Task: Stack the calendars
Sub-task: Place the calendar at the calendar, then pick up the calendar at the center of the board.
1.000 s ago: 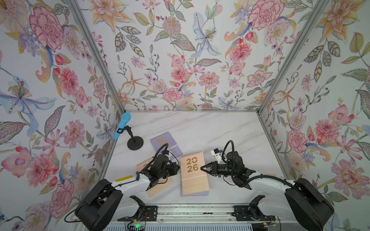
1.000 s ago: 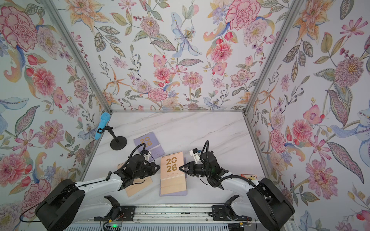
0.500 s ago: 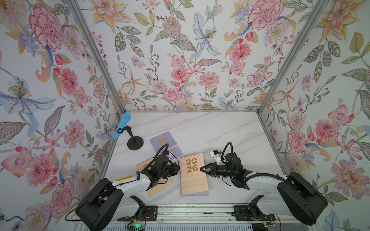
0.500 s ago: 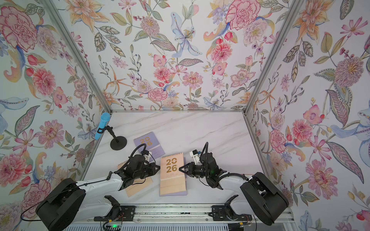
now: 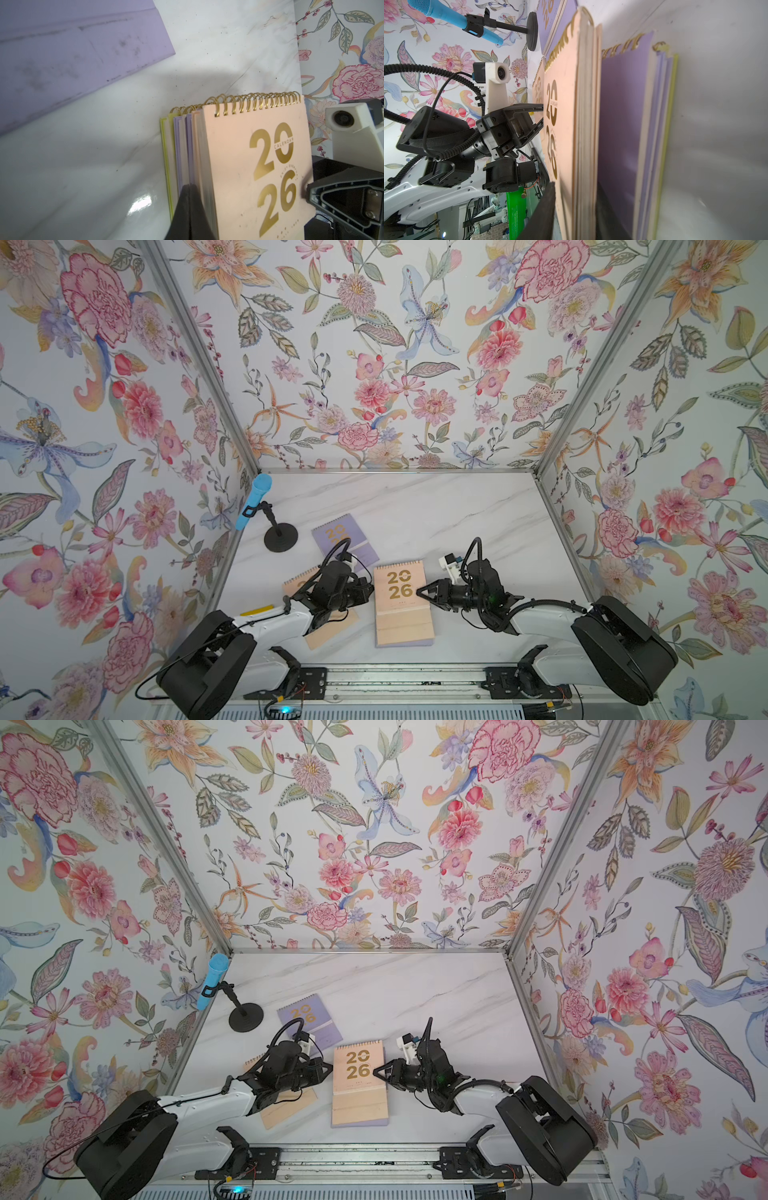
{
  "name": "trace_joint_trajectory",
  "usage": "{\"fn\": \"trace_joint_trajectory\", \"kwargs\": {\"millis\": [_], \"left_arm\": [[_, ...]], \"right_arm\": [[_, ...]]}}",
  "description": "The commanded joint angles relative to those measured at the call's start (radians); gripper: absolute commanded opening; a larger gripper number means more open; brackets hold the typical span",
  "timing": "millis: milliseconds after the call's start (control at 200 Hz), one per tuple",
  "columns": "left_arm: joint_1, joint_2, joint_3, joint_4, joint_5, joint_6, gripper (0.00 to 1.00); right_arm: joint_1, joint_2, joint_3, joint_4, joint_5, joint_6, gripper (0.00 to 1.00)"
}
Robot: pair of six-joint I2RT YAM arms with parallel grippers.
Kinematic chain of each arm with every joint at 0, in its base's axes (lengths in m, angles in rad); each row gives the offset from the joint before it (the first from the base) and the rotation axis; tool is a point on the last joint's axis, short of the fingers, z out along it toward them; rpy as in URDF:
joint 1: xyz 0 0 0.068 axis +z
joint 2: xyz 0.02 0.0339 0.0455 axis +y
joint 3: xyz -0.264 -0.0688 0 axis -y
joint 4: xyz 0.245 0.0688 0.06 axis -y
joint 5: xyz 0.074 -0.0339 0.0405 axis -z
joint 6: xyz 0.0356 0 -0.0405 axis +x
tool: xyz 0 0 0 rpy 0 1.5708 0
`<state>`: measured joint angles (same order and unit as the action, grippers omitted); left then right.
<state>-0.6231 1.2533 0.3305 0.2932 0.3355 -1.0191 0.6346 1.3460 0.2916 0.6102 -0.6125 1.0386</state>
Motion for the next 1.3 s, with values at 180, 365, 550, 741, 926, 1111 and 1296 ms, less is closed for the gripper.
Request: {"fn": "trace_joint_trajectory", "kwargs": {"millis": [180,365,550,741,926,1111,1296], "left_arm": [[-0.009,-0.002,0.027,-0.020,-0.021,-0.006,0.00],[-0.006,0.000,0.043,-0.054,-0.039,0.006,0.00],[0.020,-0.004,0.065,-0.100,-0.041,0.037,0.00],[0.087,-0.036,0.111,-0.217,-0.052,0.107,0.00],[0.177,-0.050,0.207,-0.389,-0.097,0.218,0.00],[0.264,-0.009,0.319,-0.526,-0.159,0.324,0.00],[0.330,0.083,0.439,-0.611,-0.231,0.411,0.00]], "right_arm": [[-0.005,0.000,-0.007,-0.049,0.035,-0.030,0.36],[-0.006,-0.064,0.012,-0.190,0.083,-0.078,0.45],[-0.013,-0.136,0.034,-0.337,0.122,-0.126,0.58],[-0.058,-0.197,0.057,-0.474,0.156,-0.165,0.66],[-0.149,-0.251,0.107,-0.580,0.154,-0.204,0.70],[-0.231,-0.204,0.222,-0.650,0.124,-0.261,0.72],[-0.254,-0.048,0.364,-0.665,0.104,-0.309,0.73]]}}
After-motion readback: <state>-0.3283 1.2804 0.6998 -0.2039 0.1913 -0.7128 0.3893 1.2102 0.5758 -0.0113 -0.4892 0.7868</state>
